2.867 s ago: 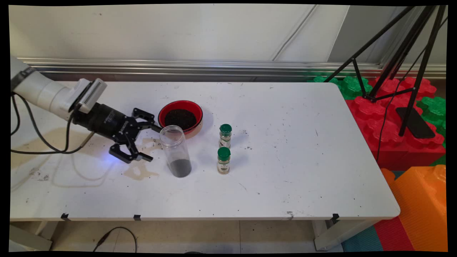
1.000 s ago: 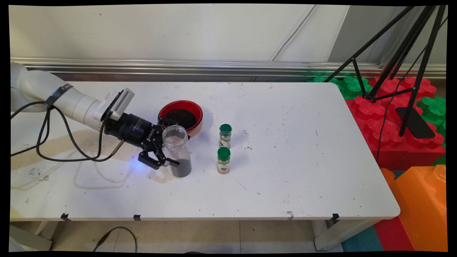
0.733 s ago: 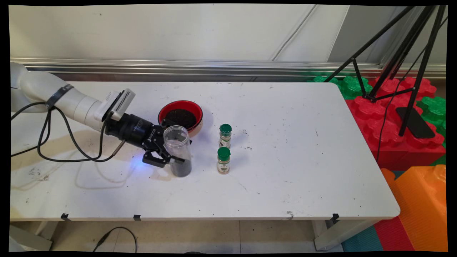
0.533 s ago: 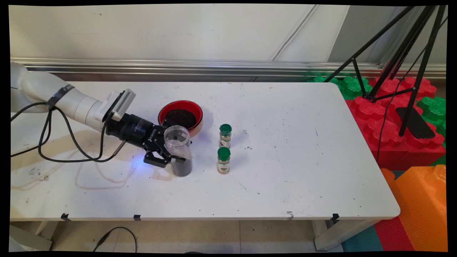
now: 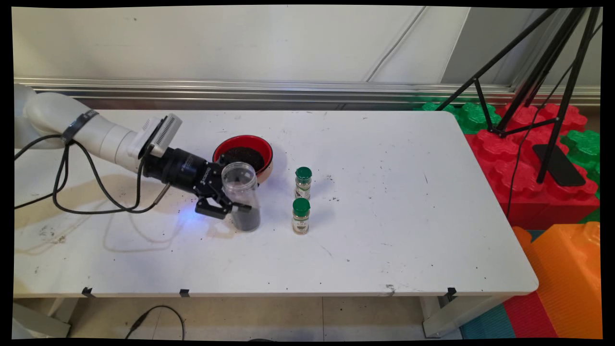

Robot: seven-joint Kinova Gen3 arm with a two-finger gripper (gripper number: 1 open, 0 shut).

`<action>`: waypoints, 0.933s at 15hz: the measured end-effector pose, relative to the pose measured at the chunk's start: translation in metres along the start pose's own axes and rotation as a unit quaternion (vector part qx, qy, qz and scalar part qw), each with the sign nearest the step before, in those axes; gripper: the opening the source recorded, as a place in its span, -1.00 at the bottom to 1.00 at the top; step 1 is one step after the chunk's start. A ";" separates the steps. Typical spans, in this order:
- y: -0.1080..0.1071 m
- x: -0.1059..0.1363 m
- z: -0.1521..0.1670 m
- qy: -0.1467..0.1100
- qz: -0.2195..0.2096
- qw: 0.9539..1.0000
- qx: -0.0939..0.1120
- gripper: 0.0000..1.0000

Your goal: Pour the black seasoning powder in the red bowl

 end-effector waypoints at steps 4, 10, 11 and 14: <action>-0.005 0.008 -0.005 0.008 -0.001 1.000 0.010 -1.00; -0.014 0.024 -0.015 0.019 0.003 0.999 0.027 -1.00; -0.016 0.028 -0.018 0.021 0.005 0.999 0.031 -1.00; -0.022 0.038 -0.026 0.024 0.012 0.999 0.043 -1.00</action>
